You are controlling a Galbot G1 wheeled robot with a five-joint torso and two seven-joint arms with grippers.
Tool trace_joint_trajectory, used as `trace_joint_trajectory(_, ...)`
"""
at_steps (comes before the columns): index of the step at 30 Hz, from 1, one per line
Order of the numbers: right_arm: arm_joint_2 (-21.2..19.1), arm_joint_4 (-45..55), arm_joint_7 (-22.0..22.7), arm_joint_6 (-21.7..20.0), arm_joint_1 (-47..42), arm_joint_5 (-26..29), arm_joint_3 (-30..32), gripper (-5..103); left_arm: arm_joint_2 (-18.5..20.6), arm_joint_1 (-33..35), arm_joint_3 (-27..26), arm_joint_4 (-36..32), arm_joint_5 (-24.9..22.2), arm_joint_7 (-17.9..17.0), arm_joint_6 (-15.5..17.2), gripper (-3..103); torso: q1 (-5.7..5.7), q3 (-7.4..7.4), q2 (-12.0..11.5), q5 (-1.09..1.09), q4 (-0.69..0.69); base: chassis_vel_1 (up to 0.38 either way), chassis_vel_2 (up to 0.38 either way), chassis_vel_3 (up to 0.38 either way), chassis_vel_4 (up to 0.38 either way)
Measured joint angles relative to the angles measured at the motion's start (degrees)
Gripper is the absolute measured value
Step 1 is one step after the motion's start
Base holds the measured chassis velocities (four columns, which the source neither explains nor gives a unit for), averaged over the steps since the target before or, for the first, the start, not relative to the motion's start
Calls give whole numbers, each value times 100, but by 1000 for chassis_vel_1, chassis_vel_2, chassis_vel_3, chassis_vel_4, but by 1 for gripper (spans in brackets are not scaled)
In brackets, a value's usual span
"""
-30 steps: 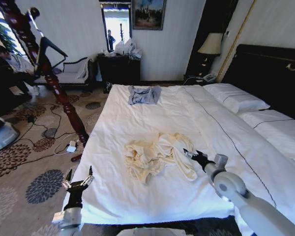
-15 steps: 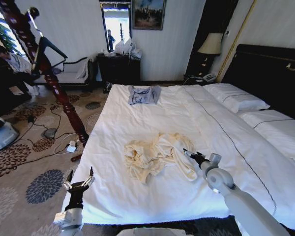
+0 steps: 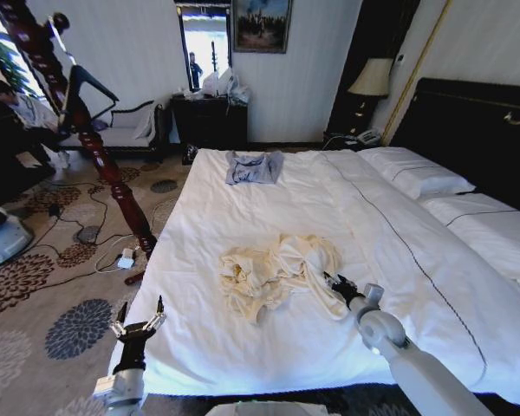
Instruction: Pick up the clothes from the bed and hang them on the clothes hanger.
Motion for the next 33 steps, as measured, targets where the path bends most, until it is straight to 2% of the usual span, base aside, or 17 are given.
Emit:
trace_joint_trajectory(3, 26, -27, -76, 131, 146, -12, -115, 29, 8, 36, -24, 39, -35, -11, -57, 100, 0, 0, 0, 0, 2, 0, 0, 0, 0)
trace_joint_trajectory(6, 38, -46, -98, 201, 190, -50, -147, 24, 14, 46, -27, 59, -51, -12, -75, 100, 0, 0, 0, 0, 2, 0, 0, 0, 0)
trace_joint_trajectory(7, 49, -79, -121, 322, 233, -111, -181, 13, 23, 53, -29, 76, -89, -23, -91, 100, 0, 0, 0, 0, 1, 0, 0, 0, 0)
trace_joint_trajectory(8, 67, -135, -126, 543, 303, -204, -234, 13, 33, 66, -25, 73, -133, -64, -92, 100, 0, 0, 0, 0, -1, 0, 0, 0, 0)
trace_joint_trajectory(9, 67, -135, -126, 543, 303, -204, -234, 13, 33, 66, -25, 73, -133, -64, -92, 100, 0, 0, 0, 0, -1, 0, 0, 0, 0)
trace_joint_trajectory(12, 122, -245, -74, 1051, 565, -466, -372, 1, 39, 144, 28, -61, -172, -105, -70, 100, 0, 0, 0, 2, 3, 0, 0, 0, 0)
trace_joint_trajectory(15, 115, -194, -91, 1145, 691, -462, -399, 1, 37, 152, 54, -123, -166, -105, -59, 100, 1, 0, 0, 1, 1, 0, 0, 0, 0)
trace_joint_trajectory(20, 48, -15, -434, 1457, 929, -687, -435, 0, 29, 101, 59, -72, -176, -118, -43, 100, 0, 0, 0, -1, 2, 0, 0, 0, 0)
trace_joint_trajectory(24, 11, 218, -654, 1622, 758, -887, -520, 0, 12, 90, 67, -4, -176, -122, -50, 100, 1, 0, 0, -1, 3, 0, 0, 0, 0)
trace_joint_trajectory(28, 73, 380, -1036, 1721, 325, -1608, -804, 0, -8, 72, 85, 33, -134, -122, -59, 100, -1, 0, 1, -1, -1, 0, 0, 0, 0)
trace_joint_trajectory(33, 306, 246, -1035, 1629, 168, -2052, -937, -2, -19, 68, 89, 32, -86, -122, -60, 100, 0, 0, 1, 1, 1, 0, 0, 0, 0)
